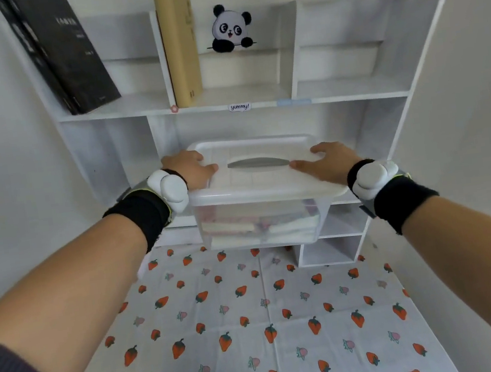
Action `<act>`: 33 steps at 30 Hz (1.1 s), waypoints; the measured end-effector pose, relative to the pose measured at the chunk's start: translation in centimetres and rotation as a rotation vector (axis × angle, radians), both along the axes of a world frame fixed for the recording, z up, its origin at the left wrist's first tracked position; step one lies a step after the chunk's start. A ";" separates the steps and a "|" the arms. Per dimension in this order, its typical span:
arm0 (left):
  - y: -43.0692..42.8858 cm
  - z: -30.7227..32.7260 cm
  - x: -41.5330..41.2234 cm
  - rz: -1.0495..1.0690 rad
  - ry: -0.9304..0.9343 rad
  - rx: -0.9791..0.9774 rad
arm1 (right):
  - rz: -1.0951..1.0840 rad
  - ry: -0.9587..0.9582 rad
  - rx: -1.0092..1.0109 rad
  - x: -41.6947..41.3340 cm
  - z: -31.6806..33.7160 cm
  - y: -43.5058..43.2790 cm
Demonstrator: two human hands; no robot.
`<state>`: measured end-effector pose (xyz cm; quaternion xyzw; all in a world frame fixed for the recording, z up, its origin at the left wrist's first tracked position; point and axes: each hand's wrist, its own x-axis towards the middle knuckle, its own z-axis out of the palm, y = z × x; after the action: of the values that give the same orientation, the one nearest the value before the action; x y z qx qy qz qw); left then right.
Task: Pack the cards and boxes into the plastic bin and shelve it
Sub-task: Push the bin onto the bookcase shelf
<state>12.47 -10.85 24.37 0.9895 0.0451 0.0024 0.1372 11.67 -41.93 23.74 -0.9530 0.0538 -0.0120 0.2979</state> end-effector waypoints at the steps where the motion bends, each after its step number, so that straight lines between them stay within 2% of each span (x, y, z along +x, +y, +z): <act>1: 0.2 0.7 0.7 -0.001 -0.008 0.025 | -0.004 -0.009 0.002 0.8 0.3 0.5; 11: 2.0 -1.6 5.9 0.038 0.031 0.055 | -0.012 -0.001 -0.001 6.8 -2.1 3.7; 21: 2.6 -1.6 11.3 -0.158 0.106 0.433 | -0.019 0.010 -0.067 11.5 -1.5 4.4; 29: 2.6 -1.5 12.9 -0.176 0.116 0.476 | -0.018 0.019 -0.088 12.7 -1.1 4.8; 33: 2.4 -0.4 12.2 -0.185 0.138 0.479 | -0.011 0.070 -0.221 12.4 -0.2 5.4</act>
<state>24.63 -8.49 23.96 0.9915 -0.0384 -0.0669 -0.1047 24.03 -36.57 23.53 -0.9796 0.0679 0.0137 0.1888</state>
